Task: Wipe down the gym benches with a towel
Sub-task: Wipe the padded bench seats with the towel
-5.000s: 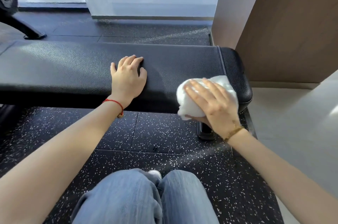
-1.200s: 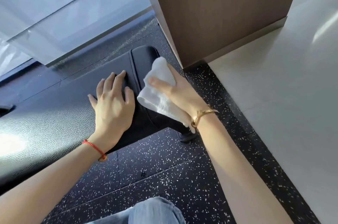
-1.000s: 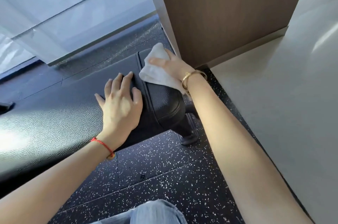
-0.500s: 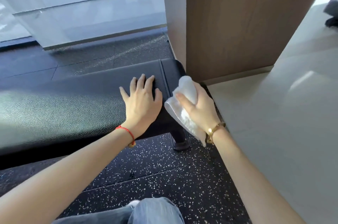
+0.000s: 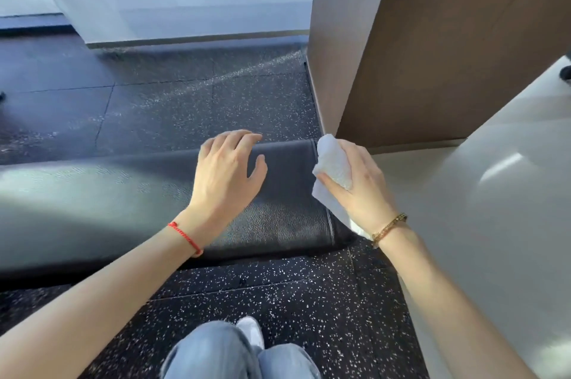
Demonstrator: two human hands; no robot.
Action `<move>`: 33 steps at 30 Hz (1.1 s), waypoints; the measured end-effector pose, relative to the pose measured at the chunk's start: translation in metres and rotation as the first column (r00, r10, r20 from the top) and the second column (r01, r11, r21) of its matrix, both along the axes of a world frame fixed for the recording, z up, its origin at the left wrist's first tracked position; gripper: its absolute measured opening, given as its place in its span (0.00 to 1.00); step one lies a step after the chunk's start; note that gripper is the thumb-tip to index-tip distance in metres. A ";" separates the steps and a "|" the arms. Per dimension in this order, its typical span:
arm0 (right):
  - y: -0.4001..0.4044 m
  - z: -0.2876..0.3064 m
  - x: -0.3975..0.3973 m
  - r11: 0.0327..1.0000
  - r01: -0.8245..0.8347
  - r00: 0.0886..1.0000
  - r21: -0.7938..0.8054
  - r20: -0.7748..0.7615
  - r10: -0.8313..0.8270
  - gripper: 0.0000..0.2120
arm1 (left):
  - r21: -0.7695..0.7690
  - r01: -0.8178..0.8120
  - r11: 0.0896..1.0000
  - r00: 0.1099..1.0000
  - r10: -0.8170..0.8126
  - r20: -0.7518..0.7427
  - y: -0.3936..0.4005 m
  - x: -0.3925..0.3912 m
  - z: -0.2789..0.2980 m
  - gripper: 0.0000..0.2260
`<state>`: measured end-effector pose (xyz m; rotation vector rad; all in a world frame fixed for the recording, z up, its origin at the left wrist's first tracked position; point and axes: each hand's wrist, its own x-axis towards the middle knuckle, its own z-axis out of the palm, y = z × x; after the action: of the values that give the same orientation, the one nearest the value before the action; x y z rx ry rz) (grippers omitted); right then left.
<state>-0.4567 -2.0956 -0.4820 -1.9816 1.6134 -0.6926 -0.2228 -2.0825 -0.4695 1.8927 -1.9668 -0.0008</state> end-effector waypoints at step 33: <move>-0.171 0.489 -0.035 0.841 -0.540 0.841 -0.027 -0.022 0.540 0.29 | -0.038 -0.514 0.857 0.850 0.503 -0.156 -0.037 -0.047 0.465 0.15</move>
<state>-0.4913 -2.2663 0.0068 -2.3158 0.9603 -0.4784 -0.2699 -2.1195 -0.0042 2.2355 -1.3023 0.0900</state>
